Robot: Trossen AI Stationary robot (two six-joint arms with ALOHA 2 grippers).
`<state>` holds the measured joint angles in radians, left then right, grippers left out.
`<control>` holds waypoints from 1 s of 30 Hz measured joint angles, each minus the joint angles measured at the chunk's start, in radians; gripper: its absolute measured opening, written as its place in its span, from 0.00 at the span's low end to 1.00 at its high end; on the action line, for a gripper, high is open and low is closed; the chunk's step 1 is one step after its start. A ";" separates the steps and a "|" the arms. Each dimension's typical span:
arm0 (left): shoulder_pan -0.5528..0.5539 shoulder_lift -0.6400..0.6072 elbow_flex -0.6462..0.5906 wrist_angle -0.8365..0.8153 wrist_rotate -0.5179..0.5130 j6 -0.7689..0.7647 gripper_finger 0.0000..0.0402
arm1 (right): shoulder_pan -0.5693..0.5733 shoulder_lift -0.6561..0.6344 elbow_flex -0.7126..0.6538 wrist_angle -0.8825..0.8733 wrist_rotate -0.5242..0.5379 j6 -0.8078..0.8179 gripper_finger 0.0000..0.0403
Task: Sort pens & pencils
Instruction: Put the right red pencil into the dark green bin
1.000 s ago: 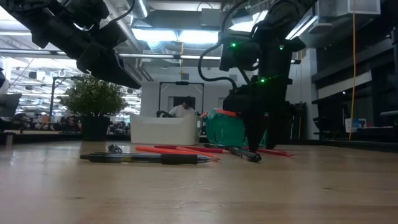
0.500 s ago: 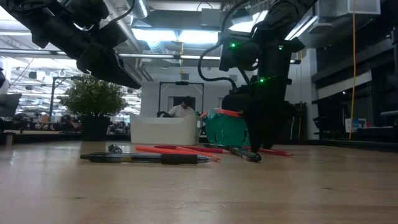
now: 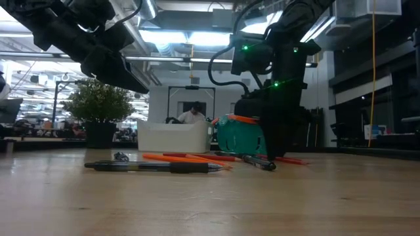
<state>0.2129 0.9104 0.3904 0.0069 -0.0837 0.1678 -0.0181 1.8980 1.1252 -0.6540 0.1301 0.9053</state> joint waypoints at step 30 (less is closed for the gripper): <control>0.000 0.000 0.000 0.000 0.000 0.000 0.36 | 0.000 0.008 0.047 -0.037 -0.027 -0.129 0.07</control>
<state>0.2130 0.9104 0.3904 0.0069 -0.0837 0.1675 -0.0181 1.9057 1.1723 -0.6914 0.1028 0.7765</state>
